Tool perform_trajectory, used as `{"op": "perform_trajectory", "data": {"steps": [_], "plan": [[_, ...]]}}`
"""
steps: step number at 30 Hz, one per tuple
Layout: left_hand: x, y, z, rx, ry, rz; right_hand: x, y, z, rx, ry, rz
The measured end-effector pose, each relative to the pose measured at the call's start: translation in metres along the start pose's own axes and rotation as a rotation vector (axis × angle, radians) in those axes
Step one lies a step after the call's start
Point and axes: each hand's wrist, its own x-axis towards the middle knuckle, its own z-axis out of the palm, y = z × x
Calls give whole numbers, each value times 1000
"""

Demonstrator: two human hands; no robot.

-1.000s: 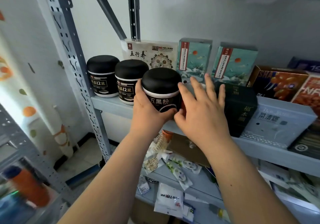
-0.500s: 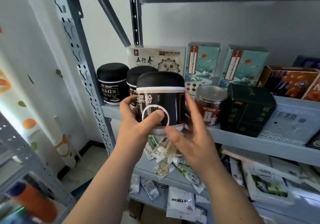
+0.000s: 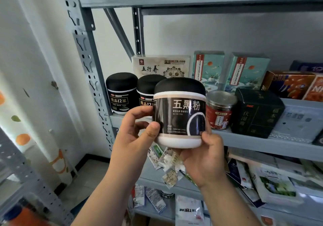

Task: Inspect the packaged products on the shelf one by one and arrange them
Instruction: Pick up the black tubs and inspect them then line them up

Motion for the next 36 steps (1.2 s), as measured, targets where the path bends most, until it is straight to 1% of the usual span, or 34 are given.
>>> {"op": "perform_trajectory", "data": {"steps": [4, 7, 9, 12, 15, 17, 20, 23, 25, 27, 29, 31, 34, 36], "plan": [[-1, -1, -9, -25, -24, -6, 0, 6, 0, 67, -2, 29], [-3, 1, -12, -6, -24, 3, -1, 9, 1, 73, 1, 67], [-3, 2, -14, 22, -17, 23, -3, 10, 3, 34, 0, 59], [-3, 3, -17, 34, -45, 37, -5, 8, 12, -157, -15, -53], [-4, 3, -20, 10, -63, 7, -11, 4, 21, -518, -61, -171], [-3, 1, -21, -91, -47, -60, -15, 4, 24, -722, -110, -260], [-1, 3, -21, -375, 0, -146, -17, 8, 23, -871, -159, -340], [-3, 10, -17, -608, 12, -255, -14, 12, 21, -862, -151, -271], [-7, 12, -13, -706, -6, -325, -13, 12, 25, -815, -163, -227], [-8, 10, -11, -753, 2, -377, -14, 13, 27, -784, -169, -241], [-6, 9, -13, -705, 39, -375, -16, 14, 28, -771, -132, -262], [0, 4, -17, -644, 117, -318, -15, 15, 27, -784, -95, -275], [1, 0, -23, -515, 65, -214, -13, 17, 26, -867, -60, -304], [-1, -2, -25, -480, 24, -211, -13, 22, 26, -956, -31, -340]]}}
